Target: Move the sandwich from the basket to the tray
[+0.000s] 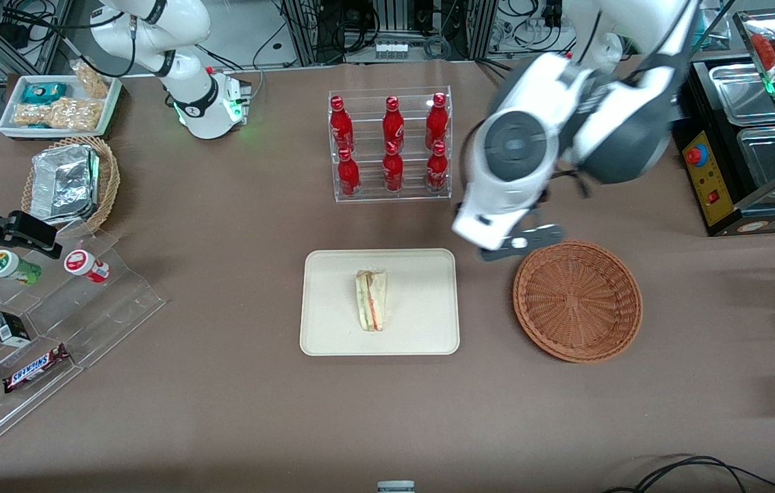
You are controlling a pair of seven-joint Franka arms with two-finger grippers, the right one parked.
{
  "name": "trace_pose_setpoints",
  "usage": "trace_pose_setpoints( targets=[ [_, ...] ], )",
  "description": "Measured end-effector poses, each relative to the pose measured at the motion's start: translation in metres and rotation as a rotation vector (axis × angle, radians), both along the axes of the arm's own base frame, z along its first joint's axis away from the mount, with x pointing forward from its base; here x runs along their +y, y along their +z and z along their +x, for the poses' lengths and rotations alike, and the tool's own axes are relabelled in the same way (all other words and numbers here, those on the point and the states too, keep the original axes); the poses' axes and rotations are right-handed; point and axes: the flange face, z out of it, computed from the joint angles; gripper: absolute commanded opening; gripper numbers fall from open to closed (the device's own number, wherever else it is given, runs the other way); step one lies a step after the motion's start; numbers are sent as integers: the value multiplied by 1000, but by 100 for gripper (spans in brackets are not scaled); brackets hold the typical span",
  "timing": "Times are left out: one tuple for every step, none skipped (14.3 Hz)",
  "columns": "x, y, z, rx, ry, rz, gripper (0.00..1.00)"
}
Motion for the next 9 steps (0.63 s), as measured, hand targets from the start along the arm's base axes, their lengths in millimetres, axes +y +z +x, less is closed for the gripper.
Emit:
trace_pose_setpoints(
  targets=[
    [26, 8, 1, 13, -6, -15, 100],
    [56, 17, 0, 32, -12, -29, 100],
    [85, 25, 0, 40, -11, -37, 100],
    [115, 32, 2, 46, 1, -42, 100],
    [147, 39, 3, 58, 20, -54, 100],
    [179, 46, 5, 74, 28, -81, 100],
    [210, 55, 5, 76, 23, -111, 100],
    [235, 64, 4, 74, 8, -133, 100],
    [253, 73, 0, 73, -18, -151, 100]
  ],
)
